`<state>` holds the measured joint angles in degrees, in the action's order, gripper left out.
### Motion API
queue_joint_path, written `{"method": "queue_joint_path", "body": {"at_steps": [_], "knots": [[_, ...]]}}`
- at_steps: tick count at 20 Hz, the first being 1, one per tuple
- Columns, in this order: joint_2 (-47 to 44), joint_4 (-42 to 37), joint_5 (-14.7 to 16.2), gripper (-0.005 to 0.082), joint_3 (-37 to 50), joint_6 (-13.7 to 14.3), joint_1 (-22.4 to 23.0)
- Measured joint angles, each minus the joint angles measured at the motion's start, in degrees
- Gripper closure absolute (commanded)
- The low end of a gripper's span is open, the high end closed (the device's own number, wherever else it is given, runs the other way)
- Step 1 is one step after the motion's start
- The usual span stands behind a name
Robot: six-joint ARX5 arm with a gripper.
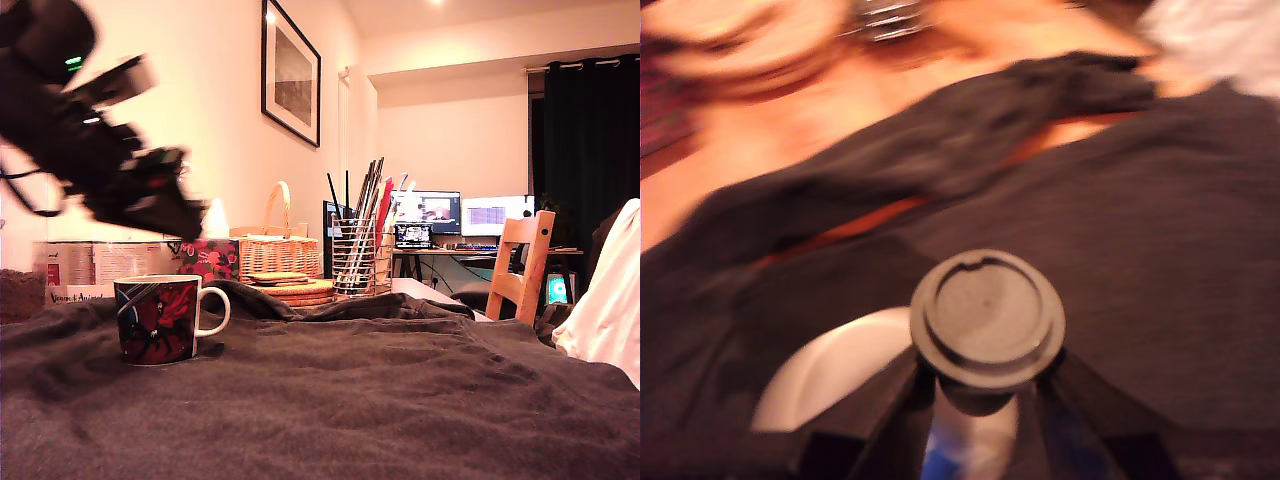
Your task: Pick up the coffee capsules on the table and drop them inside the coffee cup
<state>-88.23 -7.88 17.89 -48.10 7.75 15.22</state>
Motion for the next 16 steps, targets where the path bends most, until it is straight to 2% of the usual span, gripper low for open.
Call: {"method": "queue_joint_path", "body": {"at_steps": [4, 12, 13, 16], "knots": [[0.0, 0.81, 0.0, 0.054, 0.0, 0.0, -3.13], [0.0, 3.74, 0.0, 0.0539, -0.04, -0.44, -3.26], [0.0, 5.31, 0.0, 0.0539, -0.17, -2.25, -3.26], [-0.7, 9.29, 0.0, 0.0539, -2.47, -2.86, -3.26]]}}
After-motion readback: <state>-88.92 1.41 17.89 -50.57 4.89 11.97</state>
